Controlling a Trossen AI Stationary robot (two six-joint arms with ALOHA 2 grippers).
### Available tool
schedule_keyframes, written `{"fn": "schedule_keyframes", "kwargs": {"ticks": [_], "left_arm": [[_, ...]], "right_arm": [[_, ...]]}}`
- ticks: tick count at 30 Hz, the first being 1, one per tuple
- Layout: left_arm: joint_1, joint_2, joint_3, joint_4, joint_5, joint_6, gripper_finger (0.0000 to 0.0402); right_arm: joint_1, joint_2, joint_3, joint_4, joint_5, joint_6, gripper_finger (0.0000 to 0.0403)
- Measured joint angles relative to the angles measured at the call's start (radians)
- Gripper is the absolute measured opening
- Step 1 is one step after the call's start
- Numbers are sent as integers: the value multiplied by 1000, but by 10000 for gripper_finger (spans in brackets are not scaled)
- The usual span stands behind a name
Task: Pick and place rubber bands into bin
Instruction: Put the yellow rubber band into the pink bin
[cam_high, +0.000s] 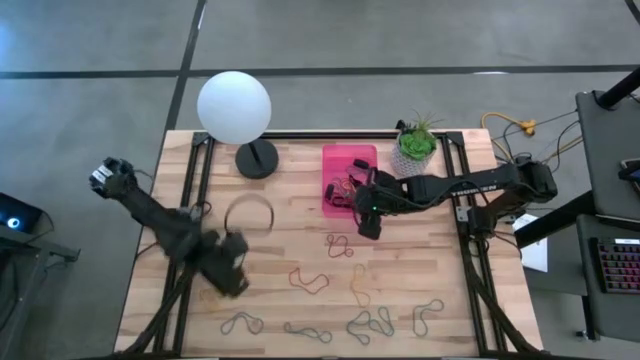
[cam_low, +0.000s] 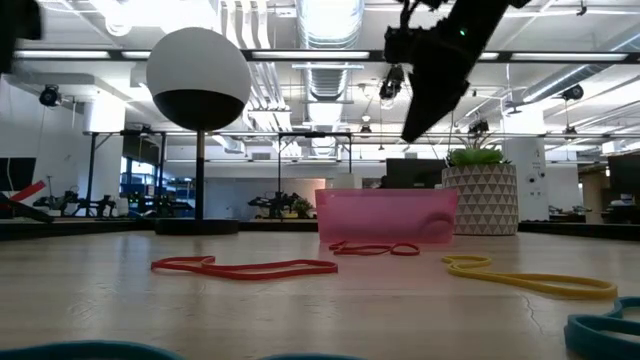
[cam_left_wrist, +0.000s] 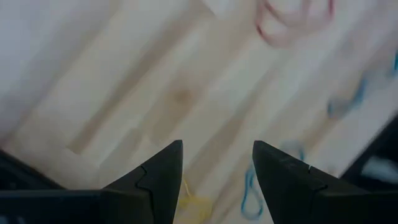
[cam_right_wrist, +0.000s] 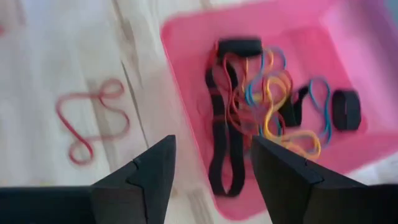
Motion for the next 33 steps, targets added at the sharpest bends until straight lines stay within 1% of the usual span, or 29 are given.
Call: {"fn": "schedule_keyframes", "kwargs": {"ticks": [3,6,8,11,14,15,17,19,22,27,30,33], "left_arm": [[-138,76,0,27,3,0,180],[-246,171,0,36,16,-2,180],[-287,229,-1,25,43,-71,180],[-313,289,-31,37,128,-303,180],[-324,294,-103,167,239,-595,180],[-327,285,-130,229,249,-681,180],[-328,265,-176,352,229,-831,180],[-325,248,-208,410,208,-916,180],[-323,249,-224,390,237,-935,180],[-321,248,-249,345,232,-943,180],[-321,248,-288,356,234,-943,180],[-321,247,-340,410,240,-938,180]], "right_arm": [[-1,1,-28,-2,0,-18,196],[-1,1,-43,-1,1,-50,196],[-1,1,-48,3,0,-57,196],[-2,1,-49,17,1,-65,196],[-2,1,-49,44,1,-66,196],[-1,1,-49,58,1,-66,196],[-1,1,-49,77,1,-68,196],[-2,1,-47,85,1,-69,196],[-2,1,-46,94,1,-68,196],[-2,1,-46,95,1,-64,196],[-2,1,-46,95,1,-44,196],[-2,1,-46,95,1,-40,196]]}}
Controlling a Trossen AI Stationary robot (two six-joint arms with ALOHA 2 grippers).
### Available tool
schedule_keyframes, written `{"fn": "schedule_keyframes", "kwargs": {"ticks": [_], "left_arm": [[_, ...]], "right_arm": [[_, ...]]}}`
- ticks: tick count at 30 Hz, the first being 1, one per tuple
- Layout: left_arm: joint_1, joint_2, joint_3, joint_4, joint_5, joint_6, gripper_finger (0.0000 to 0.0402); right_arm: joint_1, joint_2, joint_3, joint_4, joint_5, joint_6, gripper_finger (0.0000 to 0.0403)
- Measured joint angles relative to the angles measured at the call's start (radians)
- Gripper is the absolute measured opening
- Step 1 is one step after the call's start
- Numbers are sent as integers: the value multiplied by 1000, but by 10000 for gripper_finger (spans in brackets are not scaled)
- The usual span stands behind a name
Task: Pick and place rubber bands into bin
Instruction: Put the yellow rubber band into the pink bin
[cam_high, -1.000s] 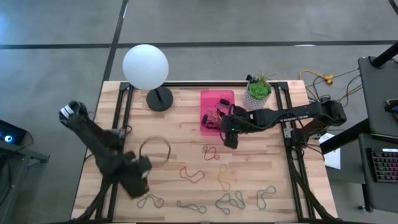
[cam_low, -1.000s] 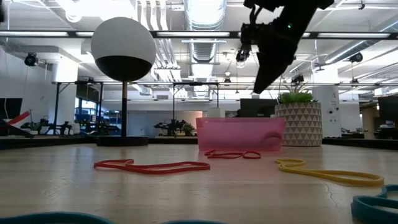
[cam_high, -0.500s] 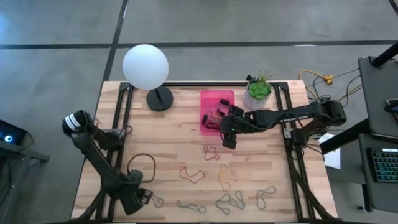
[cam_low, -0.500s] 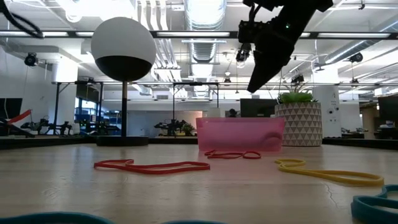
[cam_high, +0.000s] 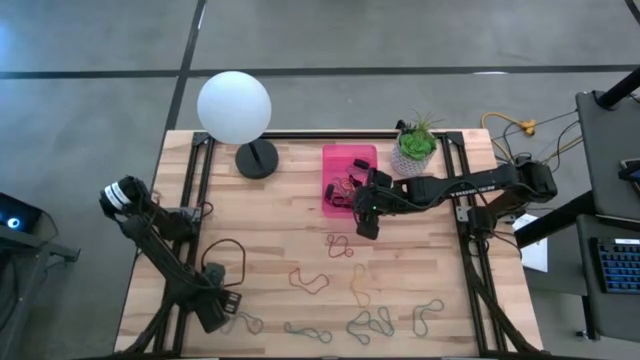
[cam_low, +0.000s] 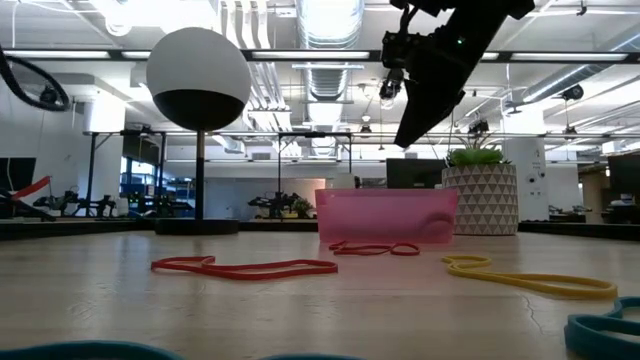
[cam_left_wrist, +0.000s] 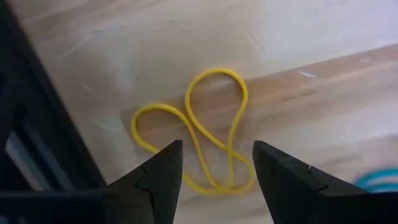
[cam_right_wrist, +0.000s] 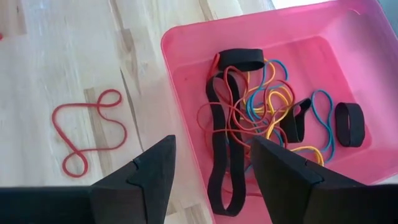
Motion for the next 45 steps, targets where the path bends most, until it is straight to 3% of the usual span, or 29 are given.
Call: {"fn": "schedule_keyframes", "kwargs": {"ticks": [10,17,24,27,29,34,40,45], "left_arm": [[-1,-77,-127,140,-1,25,165],[-1,-162,-254,278,-2,36,83],[14,-166,-283,286,-27,77,6],[27,-165,-294,288,-133,148,2],[39,-165,-289,293,-139,179,1],[57,-179,-256,248,-125,200,1],[64,-173,-174,62,-43,220,3],[69,-156,-130,40,10,242,39]], "right_arm": [[0,0,0,-1,0,56,196],[0,0,0,-1,0,87,194],[0,0,0,-1,0,108,194],[0,1,0,-1,0,108,194],[0,1,0,-1,0,108,194],[0,1,0,-2,0,109,194],[0,1,0,-1,0,108,194],[0,1,-1,0,1,108,194]]}}
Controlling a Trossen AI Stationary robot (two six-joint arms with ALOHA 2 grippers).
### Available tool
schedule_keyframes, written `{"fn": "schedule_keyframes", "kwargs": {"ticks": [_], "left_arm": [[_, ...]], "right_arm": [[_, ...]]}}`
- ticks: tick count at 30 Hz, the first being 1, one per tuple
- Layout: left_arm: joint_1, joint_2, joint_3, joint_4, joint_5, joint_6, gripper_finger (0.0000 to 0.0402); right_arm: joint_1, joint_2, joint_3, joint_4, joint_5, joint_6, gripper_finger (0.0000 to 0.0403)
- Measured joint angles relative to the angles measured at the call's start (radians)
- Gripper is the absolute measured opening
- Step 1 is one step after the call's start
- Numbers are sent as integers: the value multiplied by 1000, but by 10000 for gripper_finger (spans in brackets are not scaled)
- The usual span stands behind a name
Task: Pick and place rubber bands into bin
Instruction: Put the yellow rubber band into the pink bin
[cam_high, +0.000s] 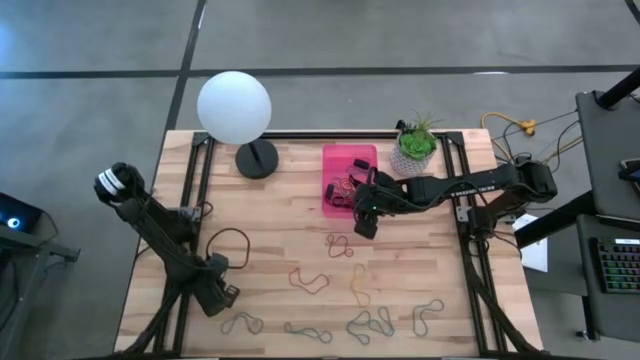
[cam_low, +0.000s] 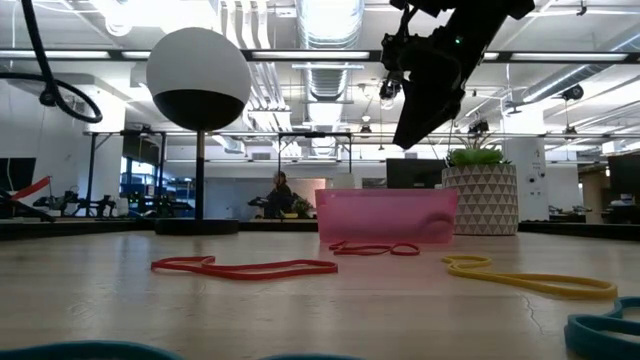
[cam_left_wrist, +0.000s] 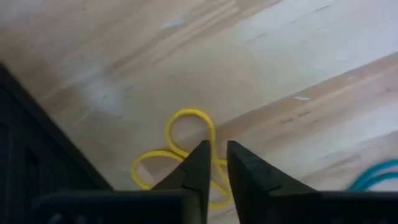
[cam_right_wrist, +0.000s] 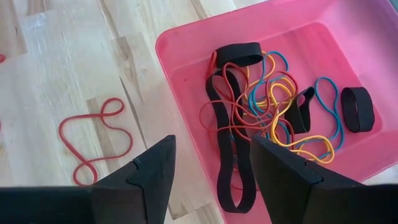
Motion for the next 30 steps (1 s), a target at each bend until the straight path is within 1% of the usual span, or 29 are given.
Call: {"fn": "schedule_keyframes", "kwargs": {"ticks": [4,7,9,12,14,16,21,24,30], "left_arm": [[4,13,29,7,-4,1,88],[7,20,47,6,-42,1,124],[8,20,55,10,-45,2,144],[8,40,46,7,-30,18,164],[8,58,41,5,5,18,168],[8,77,41,9,35,19,167],[8,106,39,35,42,59,150],[8,118,30,54,42,76,125],[8,123,0,84,33,80,60]], "right_arm": [[0,0,0,0,0,0,194],[0,0,0,0,0,0,194],[0,0,0,0,0,0,194],[0,0,0,0,0,0,194],[0,0,0,-1,0,0,194],[0,0,0,-1,0,0,194],[0,0,0,-2,0,0,194],[0,0,-1,-2,0,0,194],[0,0,-4,-2,0,0,194]]}}
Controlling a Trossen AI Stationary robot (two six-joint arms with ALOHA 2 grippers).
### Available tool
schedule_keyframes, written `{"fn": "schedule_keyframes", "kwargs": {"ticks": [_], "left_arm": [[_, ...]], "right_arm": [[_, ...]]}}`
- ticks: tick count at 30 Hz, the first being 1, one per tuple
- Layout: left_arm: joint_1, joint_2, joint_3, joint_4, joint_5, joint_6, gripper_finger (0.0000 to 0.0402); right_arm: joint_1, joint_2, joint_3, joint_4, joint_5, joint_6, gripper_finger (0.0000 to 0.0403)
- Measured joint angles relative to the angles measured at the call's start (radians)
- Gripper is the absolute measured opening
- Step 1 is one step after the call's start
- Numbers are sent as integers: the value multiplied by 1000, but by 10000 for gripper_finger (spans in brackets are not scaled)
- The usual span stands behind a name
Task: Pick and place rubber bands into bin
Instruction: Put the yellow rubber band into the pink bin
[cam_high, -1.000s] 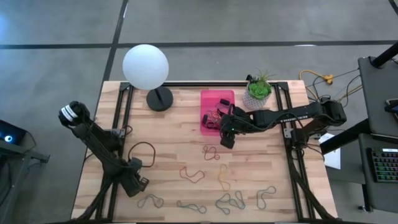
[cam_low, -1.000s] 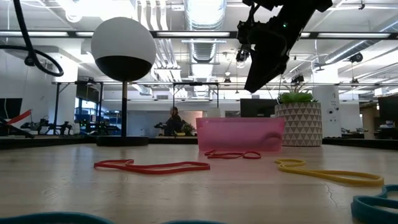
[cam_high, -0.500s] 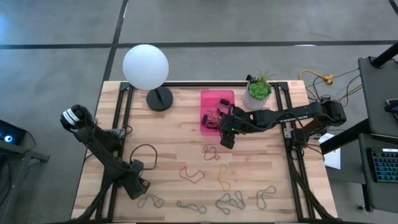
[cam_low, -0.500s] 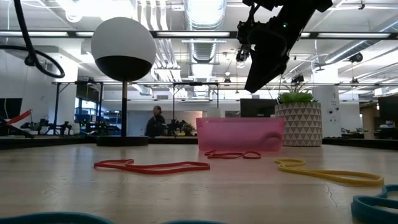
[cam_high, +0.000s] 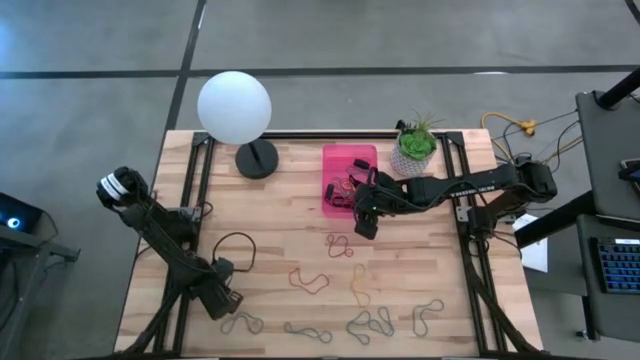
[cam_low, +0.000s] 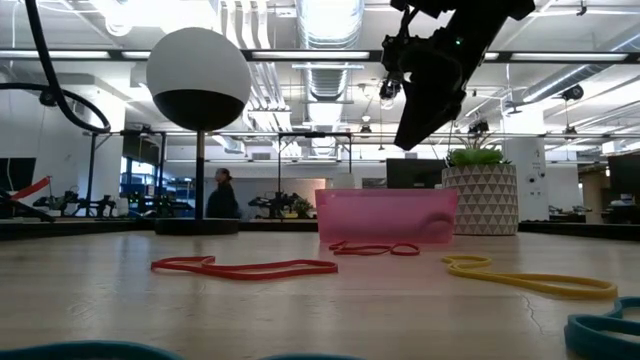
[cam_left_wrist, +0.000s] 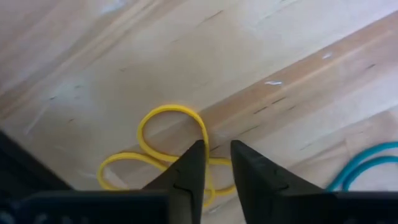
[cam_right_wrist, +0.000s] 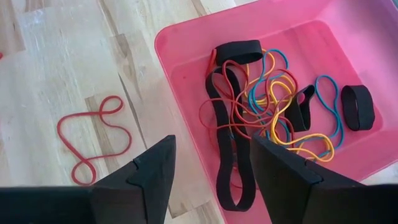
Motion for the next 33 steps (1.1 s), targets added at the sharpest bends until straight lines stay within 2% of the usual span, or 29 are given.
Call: {"fn": "schedule_keyframes", "kwargs": {"ticks": [9,16,21,22,26,29,33], "left_arm": [[0,-3,-78,109,-15,0,3],[17,-6,-55,103,-31,41,0],[47,-17,23,36,-62,127,0],[54,-18,45,15,-80,154,0],[90,-27,138,-40,-342,311,0],[139,-40,198,-77,-437,427,0],[269,-45,277,-92,-535,698,0]], "right_arm": [[0,0,-16,-3,-1,1,194],[0,0,-21,-14,-15,24,194],[8,0,-21,-14,-24,24,194],[12,0,-21,-15,-24,25,194],[27,0,-21,-15,-24,25,194],[39,-3,-21,-21,-22,29,194],[63,-17,-21,-33,-19,57,194]]}}
